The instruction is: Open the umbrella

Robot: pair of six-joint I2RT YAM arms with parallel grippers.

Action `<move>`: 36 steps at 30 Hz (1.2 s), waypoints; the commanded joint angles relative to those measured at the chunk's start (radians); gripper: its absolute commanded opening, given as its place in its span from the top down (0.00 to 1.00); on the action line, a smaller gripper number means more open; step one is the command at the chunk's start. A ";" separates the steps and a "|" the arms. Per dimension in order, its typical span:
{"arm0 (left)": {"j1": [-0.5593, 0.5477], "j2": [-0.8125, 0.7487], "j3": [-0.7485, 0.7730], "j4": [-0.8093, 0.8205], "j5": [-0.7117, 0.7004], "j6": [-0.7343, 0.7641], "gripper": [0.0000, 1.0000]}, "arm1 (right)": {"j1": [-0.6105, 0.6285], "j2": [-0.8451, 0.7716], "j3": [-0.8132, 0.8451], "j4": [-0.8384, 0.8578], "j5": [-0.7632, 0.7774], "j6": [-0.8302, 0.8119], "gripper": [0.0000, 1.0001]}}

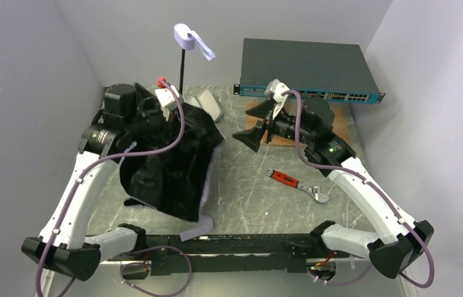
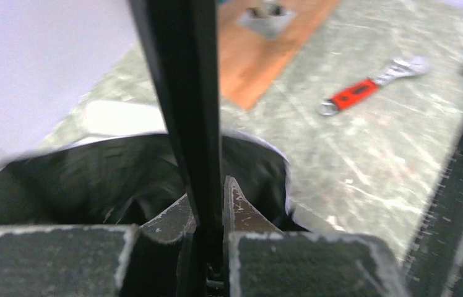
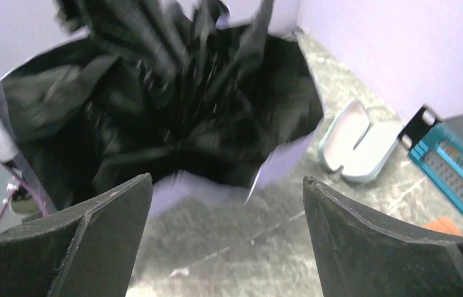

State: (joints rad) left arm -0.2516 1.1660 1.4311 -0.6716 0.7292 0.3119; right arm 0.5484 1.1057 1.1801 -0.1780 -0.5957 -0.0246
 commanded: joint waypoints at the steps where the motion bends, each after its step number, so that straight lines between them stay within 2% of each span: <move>1: -0.055 -0.077 -0.019 0.109 0.117 -0.069 1.00 | 0.010 0.021 0.075 0.267 0.004 0.122 0.09; 5: -0.060 -0.068 -0.050 0.128 0.199 -0.062 1.00 | 0.037 0.047 0.129 0.373 0.002 0.204 0.09; 8: -0.084 -0.059 -0.072 0.145 0.235 -0.075 1.00 | 0.084 0.077 0.175 0.426 0.018 0.221 0.15; 15: -0.125 -0.035 -0.091 0.187 0.323 -0.101 1.00 | 0.146 0.189 0.292 0.457 -0.040 0.239 0.43; 20: -0.136 -0.013 -0.069 0.187 0.329 -0.102 1.00 | 0.189 0.198 0.264 0.410 -0.095 0.196 0.53; 36: -0.194 -0.015 -0.088 0.190 0.338 -0.094 1.00 | 0.241 0.253 0.233 0.411 -0.086 0.228 0.59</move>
State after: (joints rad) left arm -0.4366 1.1728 1.3243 -0.5537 1.0138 0.2207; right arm 0.7807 1.3453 1.4002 0.2031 -0.6807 0.1856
